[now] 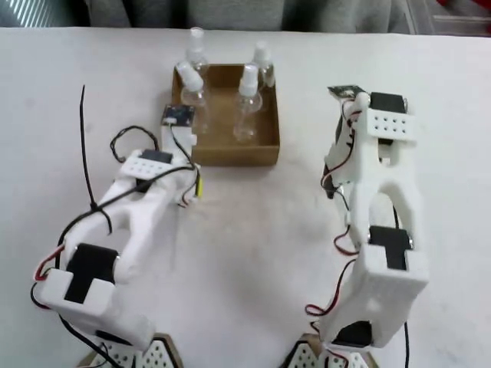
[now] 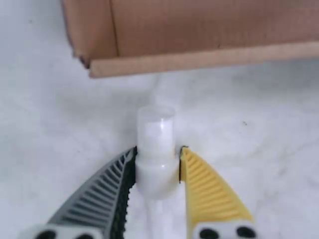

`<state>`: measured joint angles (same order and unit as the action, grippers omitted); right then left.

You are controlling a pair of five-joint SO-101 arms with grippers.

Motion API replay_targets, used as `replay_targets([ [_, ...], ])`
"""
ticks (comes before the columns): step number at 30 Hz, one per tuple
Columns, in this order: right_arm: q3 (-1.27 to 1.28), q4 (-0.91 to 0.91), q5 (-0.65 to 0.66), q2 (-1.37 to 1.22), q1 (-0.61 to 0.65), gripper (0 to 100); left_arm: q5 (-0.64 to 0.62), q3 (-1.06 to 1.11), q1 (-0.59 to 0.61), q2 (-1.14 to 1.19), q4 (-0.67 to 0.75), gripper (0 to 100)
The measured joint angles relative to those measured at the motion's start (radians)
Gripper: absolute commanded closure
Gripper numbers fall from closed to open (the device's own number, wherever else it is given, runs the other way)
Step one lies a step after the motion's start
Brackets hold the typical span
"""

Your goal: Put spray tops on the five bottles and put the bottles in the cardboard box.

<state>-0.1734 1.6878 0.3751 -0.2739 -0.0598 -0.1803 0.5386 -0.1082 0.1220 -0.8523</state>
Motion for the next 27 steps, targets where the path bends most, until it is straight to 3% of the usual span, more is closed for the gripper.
replay_targets([
  [7,0.195,-0.023,-0.012,0.218,0.035,96.7,0.0,0.0,0.0,0.0,0.0,94],
  [17,0.488,-0.362,-0.203,0.362,0.074,96.7,0.0,0.0,0.0,0.0,0.0,94],
  [27,0.517,-0.508,-0.336,0.453,0.218,96.7,0.0,0.0,0.0,0.0,0.0,94],
])
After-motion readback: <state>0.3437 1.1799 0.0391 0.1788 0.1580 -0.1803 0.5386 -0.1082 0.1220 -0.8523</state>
